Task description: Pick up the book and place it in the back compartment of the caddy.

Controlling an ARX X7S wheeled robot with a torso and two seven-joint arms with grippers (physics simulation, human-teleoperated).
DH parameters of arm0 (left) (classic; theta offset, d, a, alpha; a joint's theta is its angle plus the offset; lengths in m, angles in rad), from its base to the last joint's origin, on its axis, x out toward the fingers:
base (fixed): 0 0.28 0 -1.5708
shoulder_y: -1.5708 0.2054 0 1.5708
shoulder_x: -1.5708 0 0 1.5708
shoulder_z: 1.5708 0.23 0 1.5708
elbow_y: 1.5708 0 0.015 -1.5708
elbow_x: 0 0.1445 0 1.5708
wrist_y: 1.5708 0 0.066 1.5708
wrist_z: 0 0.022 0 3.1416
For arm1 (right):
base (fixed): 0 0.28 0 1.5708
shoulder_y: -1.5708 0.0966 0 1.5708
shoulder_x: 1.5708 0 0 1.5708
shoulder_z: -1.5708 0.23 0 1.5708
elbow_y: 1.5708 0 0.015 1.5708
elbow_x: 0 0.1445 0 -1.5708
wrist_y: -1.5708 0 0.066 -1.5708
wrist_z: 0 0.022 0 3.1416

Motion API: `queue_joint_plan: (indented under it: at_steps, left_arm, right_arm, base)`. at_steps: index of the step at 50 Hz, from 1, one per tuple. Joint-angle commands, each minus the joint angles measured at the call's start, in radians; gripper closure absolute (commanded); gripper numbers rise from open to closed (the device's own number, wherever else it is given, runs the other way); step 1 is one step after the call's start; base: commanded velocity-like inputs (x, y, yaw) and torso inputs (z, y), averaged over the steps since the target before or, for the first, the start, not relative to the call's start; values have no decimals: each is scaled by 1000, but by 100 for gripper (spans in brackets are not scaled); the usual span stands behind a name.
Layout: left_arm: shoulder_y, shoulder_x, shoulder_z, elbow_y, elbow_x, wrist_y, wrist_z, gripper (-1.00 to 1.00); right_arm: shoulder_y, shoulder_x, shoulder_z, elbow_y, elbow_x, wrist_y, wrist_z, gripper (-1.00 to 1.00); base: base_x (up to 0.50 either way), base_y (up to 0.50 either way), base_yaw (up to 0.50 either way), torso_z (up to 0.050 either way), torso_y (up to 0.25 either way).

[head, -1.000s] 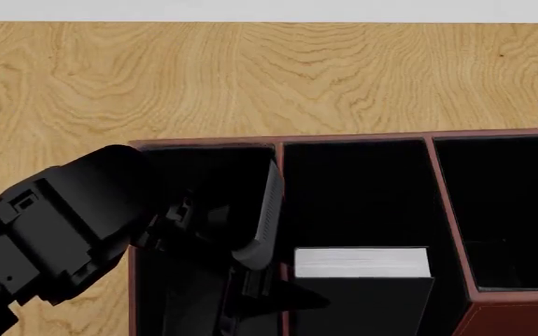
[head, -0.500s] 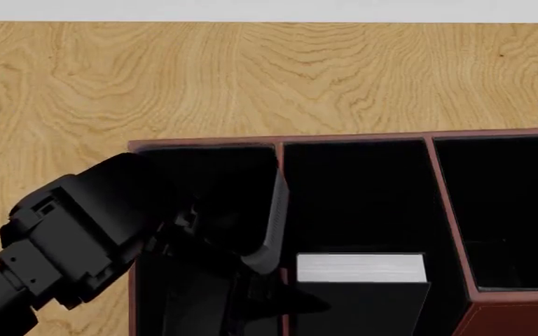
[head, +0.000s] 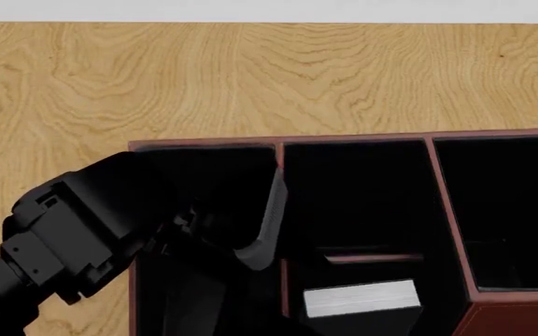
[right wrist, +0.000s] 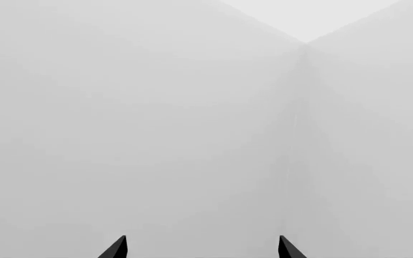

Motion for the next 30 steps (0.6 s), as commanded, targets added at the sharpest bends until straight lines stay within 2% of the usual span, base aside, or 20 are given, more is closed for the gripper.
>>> queue_joint_plan:
  at_steps: [1,12,18,30]
  left_arm:
    - [-34,24,76,-32,-120,46,-134,-100]
    - [-50,24,170,-46,-205,82,-154,-100]
    - [-98,20,165,-17,-238,69,-161,-100]
    - [-168,-50,144,147,-264,17,-230,-100]
  right_arm:
    - [-4,2,0,1,1,-5,1,-100]
    - [-19,4,9,-1,2,-13,1,-100]
    - [-14,8,18,-8,15,-3,9,-100]
    - [-14,10,28,-18,32,-1,16,-100]
  base:
    - [0,-3,-8,0,0]
    - [2,-3,-7,0,0]
    - [2,-3,-6,0,-3]
    - [1,-1,-2,0,0]
